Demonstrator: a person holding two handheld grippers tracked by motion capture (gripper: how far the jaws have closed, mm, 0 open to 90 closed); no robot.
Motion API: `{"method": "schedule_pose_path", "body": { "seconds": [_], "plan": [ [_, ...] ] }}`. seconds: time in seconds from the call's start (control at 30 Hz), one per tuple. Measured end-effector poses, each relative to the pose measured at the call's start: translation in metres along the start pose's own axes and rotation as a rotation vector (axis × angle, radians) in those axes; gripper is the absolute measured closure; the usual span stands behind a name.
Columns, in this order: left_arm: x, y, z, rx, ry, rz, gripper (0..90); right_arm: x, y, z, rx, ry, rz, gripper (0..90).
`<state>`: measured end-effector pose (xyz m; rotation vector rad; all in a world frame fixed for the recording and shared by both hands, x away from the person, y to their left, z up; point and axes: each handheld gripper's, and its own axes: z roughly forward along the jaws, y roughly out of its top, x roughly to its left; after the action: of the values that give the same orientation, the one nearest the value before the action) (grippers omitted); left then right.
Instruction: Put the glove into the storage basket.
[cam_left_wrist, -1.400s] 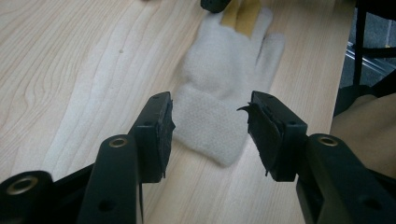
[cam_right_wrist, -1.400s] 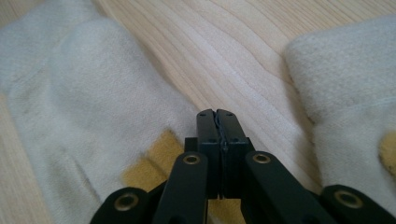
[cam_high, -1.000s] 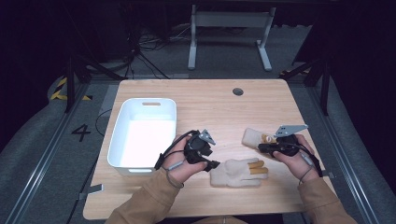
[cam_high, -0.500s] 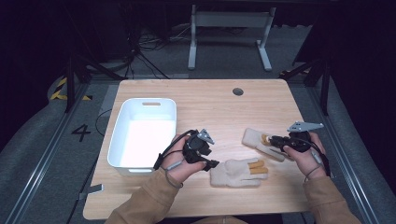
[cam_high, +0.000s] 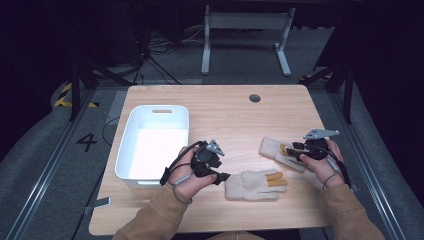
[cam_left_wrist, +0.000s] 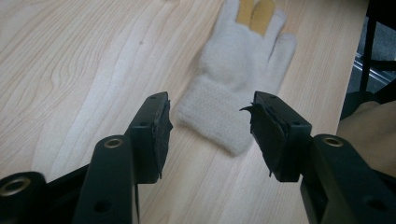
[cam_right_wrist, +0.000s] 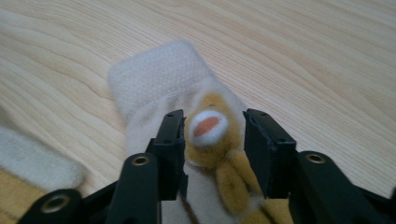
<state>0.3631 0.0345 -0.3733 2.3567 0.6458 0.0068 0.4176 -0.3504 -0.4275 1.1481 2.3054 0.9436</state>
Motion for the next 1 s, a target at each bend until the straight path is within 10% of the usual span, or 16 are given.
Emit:
{"method": "schedule_pose_path", "body": {
  "seconds": [0.43,1.0],
  "plan": [
    [0.001,-0.005,0.003,0.017,0.003,-0.014,47.7,0.000,-0.002,0.023,0.075,0.002,0.001,60.1],
    [0.000,0.000,0.006,0.013,-0.005,0.001,47.7,-0.001,0.003,0.001,0.014,0.002,-0.014,71.1]
  ]
}}
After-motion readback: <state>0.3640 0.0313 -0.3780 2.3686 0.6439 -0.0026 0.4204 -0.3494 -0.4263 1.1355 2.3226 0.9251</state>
